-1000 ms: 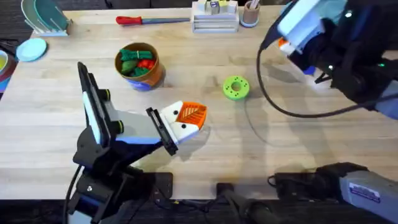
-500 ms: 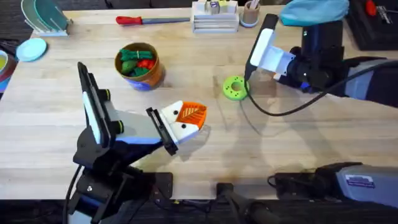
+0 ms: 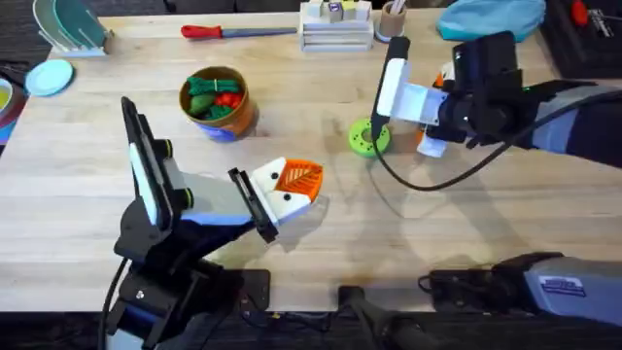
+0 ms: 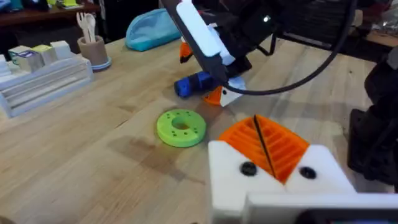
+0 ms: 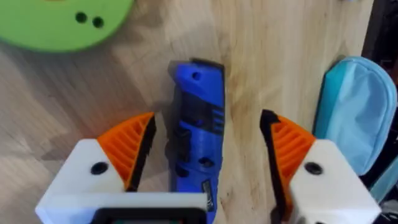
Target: Pick up the gripper from the table and insert it into the empty holder that is missing its gripper. Then pick up a screw, insert it into the mounting hole, and use the screwdriver to tighten it. Finally, clean up the table by picking up the vegetable and placing it into the bucket.
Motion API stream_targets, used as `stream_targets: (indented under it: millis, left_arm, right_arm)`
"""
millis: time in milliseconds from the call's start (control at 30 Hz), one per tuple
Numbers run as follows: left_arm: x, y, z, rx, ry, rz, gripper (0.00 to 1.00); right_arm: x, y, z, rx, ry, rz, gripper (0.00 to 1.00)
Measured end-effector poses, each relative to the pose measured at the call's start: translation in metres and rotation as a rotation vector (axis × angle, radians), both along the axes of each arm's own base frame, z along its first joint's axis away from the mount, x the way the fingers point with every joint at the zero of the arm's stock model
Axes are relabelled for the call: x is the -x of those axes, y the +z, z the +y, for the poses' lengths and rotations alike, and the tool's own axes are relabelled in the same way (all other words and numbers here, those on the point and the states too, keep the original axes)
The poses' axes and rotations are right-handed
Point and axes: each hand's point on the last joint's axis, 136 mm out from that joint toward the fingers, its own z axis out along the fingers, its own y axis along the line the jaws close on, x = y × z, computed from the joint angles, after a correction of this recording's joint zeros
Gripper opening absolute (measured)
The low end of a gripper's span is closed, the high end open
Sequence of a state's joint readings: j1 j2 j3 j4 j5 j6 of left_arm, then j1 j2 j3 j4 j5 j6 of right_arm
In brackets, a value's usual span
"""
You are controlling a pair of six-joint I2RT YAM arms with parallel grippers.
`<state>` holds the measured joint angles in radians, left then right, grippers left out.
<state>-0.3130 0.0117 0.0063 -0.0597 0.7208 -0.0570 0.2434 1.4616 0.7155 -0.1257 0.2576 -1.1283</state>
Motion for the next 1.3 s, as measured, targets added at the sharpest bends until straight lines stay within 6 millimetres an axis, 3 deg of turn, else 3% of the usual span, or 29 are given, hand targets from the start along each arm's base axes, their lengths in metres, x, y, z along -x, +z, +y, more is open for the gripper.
stream_targets:
  millis: [300, 467, 500, 533, 667, 700, 733, 967, 1167, 1300]
  left_arm:
    - [0.0, 0.0, 0.0, 0.0, 0.0, 0.0, 0.004]
    - [0.0, 0.0, 0.0, 0.0, 0.0, 0.0, 0.015]
    - [0.0, 0.0, 0.0, -0.002, 0.002, -0.003, 0.092]
    - [0.0, 0.0, 0.0, -0.002, 0.002, -0.003, 0.229]
    - [0.0, 0.0, 0.0, -0.002, 0.002, -0.003, 0.855]
    - [0.0, 0.0, 0.0, 0.0, 0.002, 0.0, 0.956]
    - [0.0, 0.0, 0.0, 0.0, 0.003, 0.0, 0.983]
    - [-0.001, 0.001, 0.001, 0.0, 0.008, -0.004, 0.991]
    - [-0.005, 0.002, 0.006, -0.014, 0.055, 0.028, 0.991]
    - [-0.009, 0.017, 0.025, -0.059, 0.189, 0.104, 0.991]
  right_arm:
    - [0.007, 0.008, 0.015, -0.146, -0.149, -0.024, 0.991]
    - [0.004, 0.047, 0.016, -0.298, -0.27, -0.141, 0.991]
    - [0.004, 0.057, 0.016, -0.331, -0.286, -0.169, 0.991]
    - [0.004, 0.067, 0.017, -0.363, -0.303, -0.198, 0.991]
    - [0.007, 0.107, 0.017, -0.515, -0.375, -0.306, 0.991]
    - [0.009, 0.116, 0.017, -0.559, -0.397, -0.327, 0.992]
    - [0.011, 0.126, 0.016, -0.613, -0.428, -0.353, 0.992]
    - [0.022, 0.165, 0.014, -0.905, -0.595, -0.438, 0.991]
    - [0.024, 0.169, 0.015, -1.03, -0.682, -0.429, 0.991]
    - [0.025, 0.169, 0.025, -1.092, -0.677, -0.382, 0.992]
